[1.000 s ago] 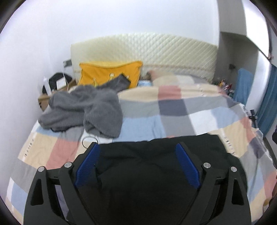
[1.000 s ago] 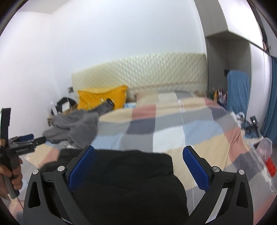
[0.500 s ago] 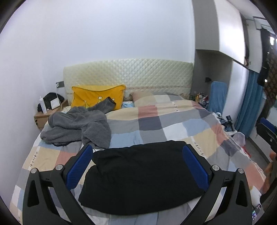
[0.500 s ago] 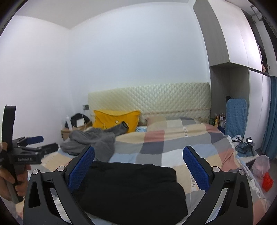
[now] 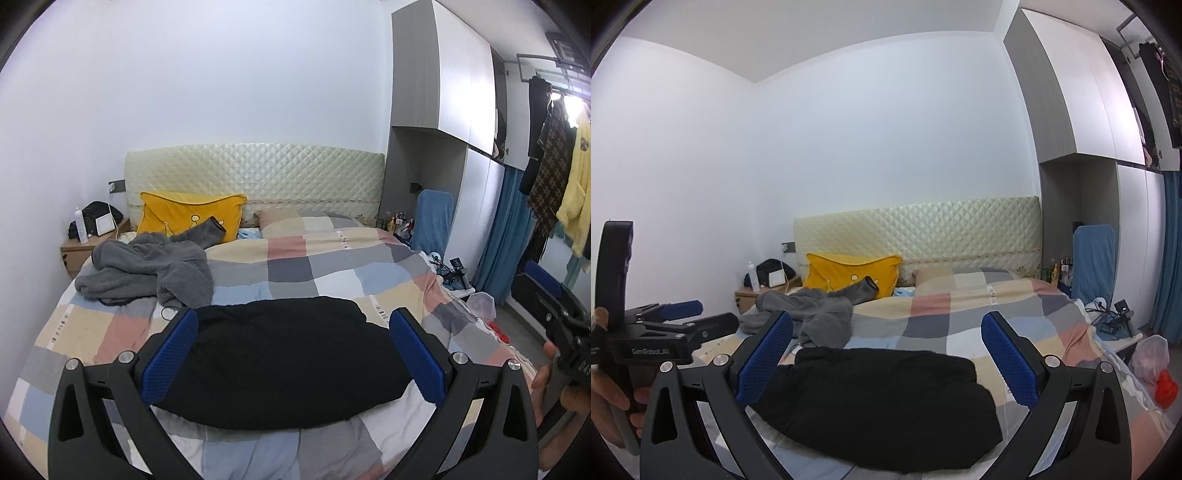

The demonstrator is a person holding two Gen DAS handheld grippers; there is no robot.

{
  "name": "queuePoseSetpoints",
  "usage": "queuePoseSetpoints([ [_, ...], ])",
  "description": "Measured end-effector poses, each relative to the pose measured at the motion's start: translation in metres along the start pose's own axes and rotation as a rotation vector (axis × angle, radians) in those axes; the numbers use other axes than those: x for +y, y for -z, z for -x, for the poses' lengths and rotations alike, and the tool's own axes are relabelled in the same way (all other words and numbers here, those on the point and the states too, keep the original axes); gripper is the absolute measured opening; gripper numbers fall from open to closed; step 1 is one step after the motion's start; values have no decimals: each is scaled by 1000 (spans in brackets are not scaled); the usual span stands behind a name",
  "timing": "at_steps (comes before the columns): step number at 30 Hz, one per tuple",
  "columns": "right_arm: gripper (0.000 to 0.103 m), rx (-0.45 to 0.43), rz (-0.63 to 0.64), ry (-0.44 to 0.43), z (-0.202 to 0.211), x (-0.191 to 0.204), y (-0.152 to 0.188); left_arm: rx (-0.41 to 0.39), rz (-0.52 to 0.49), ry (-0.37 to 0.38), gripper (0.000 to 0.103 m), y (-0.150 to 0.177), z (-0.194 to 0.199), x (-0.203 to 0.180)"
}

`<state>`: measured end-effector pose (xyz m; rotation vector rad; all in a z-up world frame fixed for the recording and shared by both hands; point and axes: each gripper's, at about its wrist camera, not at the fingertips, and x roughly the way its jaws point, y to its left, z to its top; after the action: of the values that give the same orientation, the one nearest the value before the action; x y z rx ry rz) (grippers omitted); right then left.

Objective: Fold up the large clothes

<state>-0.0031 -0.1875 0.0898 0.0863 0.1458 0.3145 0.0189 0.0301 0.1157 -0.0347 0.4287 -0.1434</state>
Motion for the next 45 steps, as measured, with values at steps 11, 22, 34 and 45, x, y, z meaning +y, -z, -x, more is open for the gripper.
queuePoseSetpoints([
  [11, 103, 38, -7, 31, 14, 8, 37, 34, 19, -10, 103, 37, 4, -4],
  [22, 103, 101, -27, 70, 16, 5, 69, 105, 24, -23, 103, 66, -7, -5],
  [34, 103, 176, -34, 79, 9, 4, 102, 179, 23, -39, 103, 93, -22, -9],
  [45, 103, 218, -49, 88, 0, 3, 119, 221, 35, -71, 103, 110, -31, -3],
])
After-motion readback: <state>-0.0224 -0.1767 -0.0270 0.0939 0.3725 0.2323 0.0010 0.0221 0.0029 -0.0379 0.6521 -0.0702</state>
